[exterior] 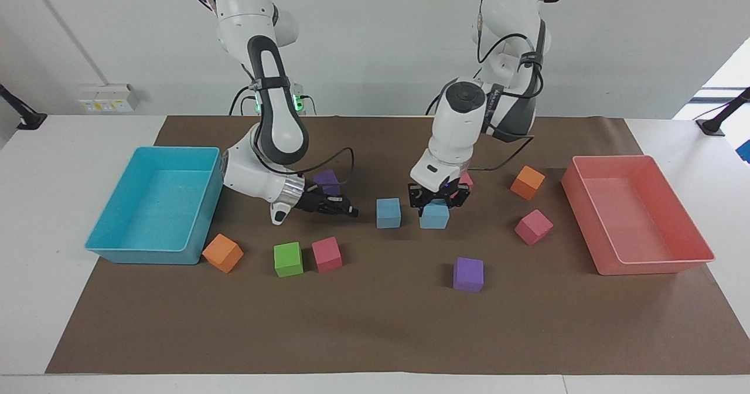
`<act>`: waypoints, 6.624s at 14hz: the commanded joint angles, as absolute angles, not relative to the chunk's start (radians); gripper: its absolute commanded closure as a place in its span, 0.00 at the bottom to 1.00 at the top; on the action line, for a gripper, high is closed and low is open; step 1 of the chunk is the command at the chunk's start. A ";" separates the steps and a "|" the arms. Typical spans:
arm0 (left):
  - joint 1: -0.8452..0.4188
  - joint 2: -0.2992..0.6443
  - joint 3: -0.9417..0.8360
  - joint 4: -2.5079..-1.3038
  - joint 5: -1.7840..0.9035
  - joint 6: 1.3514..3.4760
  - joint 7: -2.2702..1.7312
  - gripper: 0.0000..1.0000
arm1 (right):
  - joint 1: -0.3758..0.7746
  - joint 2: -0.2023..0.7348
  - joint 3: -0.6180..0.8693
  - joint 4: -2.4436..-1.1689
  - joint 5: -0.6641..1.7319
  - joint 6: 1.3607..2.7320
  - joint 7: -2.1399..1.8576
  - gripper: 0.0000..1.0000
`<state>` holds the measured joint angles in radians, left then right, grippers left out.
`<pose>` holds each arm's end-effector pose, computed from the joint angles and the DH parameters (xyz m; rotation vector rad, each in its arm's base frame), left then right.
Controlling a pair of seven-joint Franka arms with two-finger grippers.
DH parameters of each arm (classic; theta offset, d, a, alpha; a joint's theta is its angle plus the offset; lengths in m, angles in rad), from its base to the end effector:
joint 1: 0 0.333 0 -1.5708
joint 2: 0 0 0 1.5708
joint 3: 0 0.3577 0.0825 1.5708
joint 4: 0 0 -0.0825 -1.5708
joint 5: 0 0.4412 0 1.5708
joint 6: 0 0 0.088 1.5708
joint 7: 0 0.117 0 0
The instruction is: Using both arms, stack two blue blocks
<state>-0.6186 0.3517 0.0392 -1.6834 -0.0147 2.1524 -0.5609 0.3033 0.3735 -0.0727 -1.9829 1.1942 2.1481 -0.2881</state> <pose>0.6116 -0.4044 0.4109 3.0748 -0.0220 0.1529 0.6331 0.1982 0.2713 -2.2276 0.3211 0.1741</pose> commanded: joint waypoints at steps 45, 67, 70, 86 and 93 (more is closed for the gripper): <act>-0.758 0.403 0.052 -1.697 -0.008 2.178 -0.753 0.00 | 0.298 0.371 -0.060 -1.994 1.230 2.172 -0.318 1.00; -0.234 -0.072 0.067 -1.778 -0.009 1.720 -0.051 0.00 | 0.276 0.229 -0.074 -1.832 0.243 2.161 0.046 0.00; -0.134 -0.071 0.071 -1.753 -0.009 1.683 0.075 0.00 | 0.256 0.189 -0.075 -1.810 0.095 2.117 0.048 0.00; -0.094 -0.031 0.060 -1.583 -0.014 1.508 0.150 0.00 | 0.112 -0.008 -0.078 -1.554 -0.031 1.531 0.034 0.00; -0.092 0.011 0.057 -1.554 -0.015 1.526 0.132 0.00 | 0.112 -0.071 -0.095 -1.554 -0.032 1.497 -0.018 0.00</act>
<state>-0.0854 -0.0001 0.0563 -1.5747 -0.0221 1.5285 0.1455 0.1244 -0.0722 -0.0975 -1.5575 -0.0191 1.5014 0.0162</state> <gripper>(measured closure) 0.000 0.000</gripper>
